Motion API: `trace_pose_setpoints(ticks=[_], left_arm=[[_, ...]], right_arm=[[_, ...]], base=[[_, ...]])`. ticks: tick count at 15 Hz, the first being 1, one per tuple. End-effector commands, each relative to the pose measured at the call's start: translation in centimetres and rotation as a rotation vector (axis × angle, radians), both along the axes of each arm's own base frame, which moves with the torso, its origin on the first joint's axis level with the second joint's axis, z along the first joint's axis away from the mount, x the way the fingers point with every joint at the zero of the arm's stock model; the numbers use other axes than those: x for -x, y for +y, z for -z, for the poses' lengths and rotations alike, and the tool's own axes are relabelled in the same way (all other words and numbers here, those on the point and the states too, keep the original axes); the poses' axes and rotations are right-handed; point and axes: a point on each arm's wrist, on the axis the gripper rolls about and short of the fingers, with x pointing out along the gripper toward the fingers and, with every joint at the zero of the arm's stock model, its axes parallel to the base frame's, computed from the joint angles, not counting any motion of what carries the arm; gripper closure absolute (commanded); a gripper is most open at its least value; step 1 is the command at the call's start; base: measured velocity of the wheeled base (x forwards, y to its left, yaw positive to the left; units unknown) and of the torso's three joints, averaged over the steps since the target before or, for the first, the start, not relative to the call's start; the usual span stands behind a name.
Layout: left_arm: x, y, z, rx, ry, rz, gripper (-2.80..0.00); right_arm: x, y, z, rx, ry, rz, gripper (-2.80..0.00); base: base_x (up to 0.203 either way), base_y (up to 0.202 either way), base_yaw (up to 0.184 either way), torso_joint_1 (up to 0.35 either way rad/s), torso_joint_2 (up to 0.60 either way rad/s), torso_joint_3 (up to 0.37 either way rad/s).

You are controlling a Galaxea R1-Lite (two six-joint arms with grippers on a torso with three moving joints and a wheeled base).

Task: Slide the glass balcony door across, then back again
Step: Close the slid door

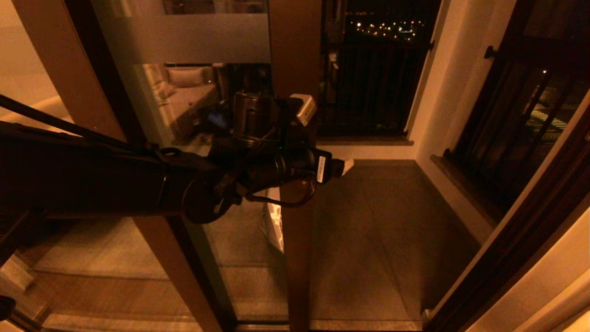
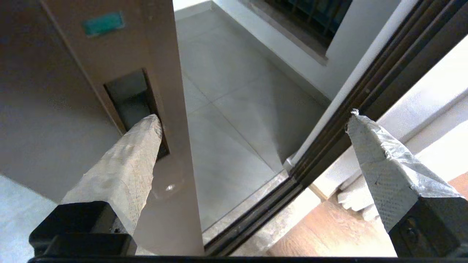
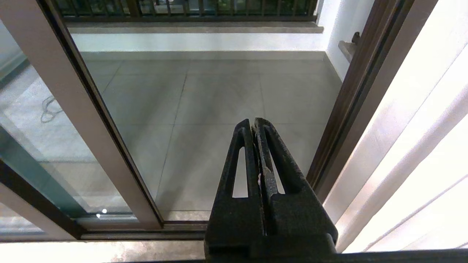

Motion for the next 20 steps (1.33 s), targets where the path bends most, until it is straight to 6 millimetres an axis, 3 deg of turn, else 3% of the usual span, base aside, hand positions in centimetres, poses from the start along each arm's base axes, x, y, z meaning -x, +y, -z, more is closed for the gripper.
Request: trace_pose_setpoints(ticks=[1,20], left_arm=[[-0.4,-0.3,0.2,0.001,0.000,0.002,-2.80],[-0.1,-3.6,0.6,0.014,-0.012,0.062,-2.80]], right_arm=[[0.0,0.0,0.0,0.000,0.000,-0.001,0.00],[0.0,0.0,0.0,0.000,0.000,-0.001,0.00]], base=[[0.000,0.000,0.000,0.000,0.00,0.000],[0.000,0.000,0.000,0.000,0.00,0.000]])
